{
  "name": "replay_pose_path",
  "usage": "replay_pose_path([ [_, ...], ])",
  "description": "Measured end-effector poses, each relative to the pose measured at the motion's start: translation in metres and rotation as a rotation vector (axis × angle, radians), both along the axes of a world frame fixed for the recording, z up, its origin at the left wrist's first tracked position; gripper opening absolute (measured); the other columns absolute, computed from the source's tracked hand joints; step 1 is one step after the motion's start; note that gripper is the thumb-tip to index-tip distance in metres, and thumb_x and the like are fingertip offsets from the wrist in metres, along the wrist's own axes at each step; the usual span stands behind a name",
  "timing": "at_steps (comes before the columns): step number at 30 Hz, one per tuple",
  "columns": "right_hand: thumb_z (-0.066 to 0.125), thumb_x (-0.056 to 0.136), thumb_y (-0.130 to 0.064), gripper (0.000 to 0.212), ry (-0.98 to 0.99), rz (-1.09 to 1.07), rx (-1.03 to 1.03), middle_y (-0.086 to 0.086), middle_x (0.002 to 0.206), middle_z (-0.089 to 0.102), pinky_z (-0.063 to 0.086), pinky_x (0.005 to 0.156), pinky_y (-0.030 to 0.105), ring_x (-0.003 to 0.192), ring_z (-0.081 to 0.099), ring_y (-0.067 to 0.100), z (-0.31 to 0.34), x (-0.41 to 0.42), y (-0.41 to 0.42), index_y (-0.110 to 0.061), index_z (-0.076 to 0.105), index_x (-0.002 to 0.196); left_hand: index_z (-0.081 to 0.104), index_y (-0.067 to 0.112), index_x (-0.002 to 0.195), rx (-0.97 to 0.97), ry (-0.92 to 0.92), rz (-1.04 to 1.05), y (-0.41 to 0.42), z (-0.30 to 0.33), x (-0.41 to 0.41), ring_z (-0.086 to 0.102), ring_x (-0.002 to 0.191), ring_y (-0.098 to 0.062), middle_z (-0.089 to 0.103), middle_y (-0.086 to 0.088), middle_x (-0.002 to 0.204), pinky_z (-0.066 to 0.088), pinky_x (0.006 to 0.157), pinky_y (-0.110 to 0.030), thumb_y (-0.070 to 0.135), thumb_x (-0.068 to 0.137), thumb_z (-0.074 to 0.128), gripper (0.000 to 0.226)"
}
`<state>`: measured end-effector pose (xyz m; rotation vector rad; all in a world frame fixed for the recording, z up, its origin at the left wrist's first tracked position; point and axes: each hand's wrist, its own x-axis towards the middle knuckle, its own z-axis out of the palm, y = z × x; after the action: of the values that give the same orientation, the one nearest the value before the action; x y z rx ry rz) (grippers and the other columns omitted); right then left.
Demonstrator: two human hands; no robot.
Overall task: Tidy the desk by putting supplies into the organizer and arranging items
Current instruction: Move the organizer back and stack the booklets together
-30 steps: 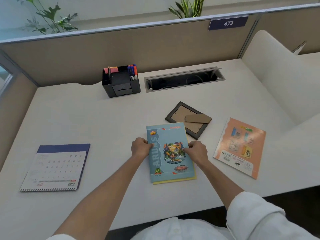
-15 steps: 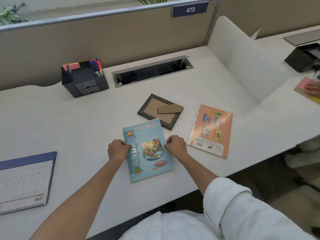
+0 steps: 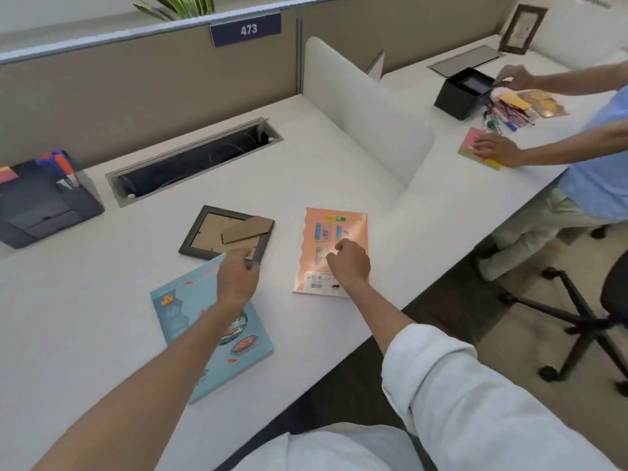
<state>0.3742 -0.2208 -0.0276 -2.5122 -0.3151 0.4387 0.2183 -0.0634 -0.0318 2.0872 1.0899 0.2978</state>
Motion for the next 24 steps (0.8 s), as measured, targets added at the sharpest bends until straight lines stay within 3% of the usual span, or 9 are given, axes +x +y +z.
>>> replay_pose_path([
  [5,0.061,0.083,-0.020,0.029,0.007,-0.075,-0.109,0.007,0.111,0.061,0.049,0.069,0.031,0.093,0.061,0.027,-0.002,0.032,-0.028,-0.011,0.060,0.111,0.058,0.005,0.120,-0.049,0.162,-0.177,-0.027,-0.008,0.059,0.057,0.107,-0.026,0.061,-0.009,0.118,0.043,0.088,-0.033,0.018,0.087,0.061,0.036],
  [8,0.063,0.083,-0.022,0.032,0.082,-0.088,-0.136,0.008,0.115,0.054,0.047,0.071,0.031,0.100,0.059,0.028,-0.007,0.042,-0.037,-0.009,0.056,0.112,0.053,0.008,0.086,-0.100,0.241,-0.164,-0.040,-0.010,0.080,0.052,0.080,-0.025,0.057,-0.007,0.087,0.038,0.061,-0.030,0.017,0.082,0.060,0.012],
  [11,0.063,0.083,-0.023,0.035,0.128,-0.115,-0.141,0.009,0.118,0.052,0.050,0.078,0.034,0.106,0.057,0.030,-0.015,0.047,-0.042,-0.009,0.054,0.114,0.046,0.007,0.074,-0.118,0.270,-0.132,-0.045,-0.014,0.094,0.050,0.066,-0.024,0.054,-0.007,0.074,0.032,0.049,-0.028,0.014,0.079,0.058,0.015],
  [14,0.064,0.084,-0.025,0.034,0.141,-0.140,-0.139,0.010,0.117,0.054,0.053,0.083,0.038,0.105,0.058,0.029,-0.020,0.051,-0.043,-0.009,0.055,0.113,0.046,0.008,0.073,-0.152,0.286,-0.084,-0.047,-0.015,0.105,0.057,0.067,-0.025,0.057,-0.007,0.074,0.040,0.052,-0.028,0.010,0.077,0.058,0.013],
  [18,0.069,0.082,-0.030,0.040,0.150,-0.143,-0.122,0.010,0.118,0.053,0.052,0.083,0.036,0.106,0.057,0.029,-0.023,0.051,-0.037,-0.009,0.055,0.113,0.041,0.013,0.066,-0.258,0.267,0.024,-0.046,-0.013,0.114,0.051,0.069,-0.024,0.049,-0.003,0.070,0.044,0.063,-0.031,0.008,0.076,0.066,0.028],
  [24,0.071,0.080,-0.021,0.043,0.272,-0.301,-0.040,0.011,0.121,0.050,0.053,0.085,0.037,0.107,0.055,0.030,-0.023,0.049,-0.029,-0.011,0.053,0.117,0.061,0.001,0.088,-0.543,0.197,0.118,-0.038,-0.014,0.114,0.063,0.080,-0.029,0.066,-0.013,0.092,0.050,0.063,-0.032,0.009,0.077,0.073,0.018],
])
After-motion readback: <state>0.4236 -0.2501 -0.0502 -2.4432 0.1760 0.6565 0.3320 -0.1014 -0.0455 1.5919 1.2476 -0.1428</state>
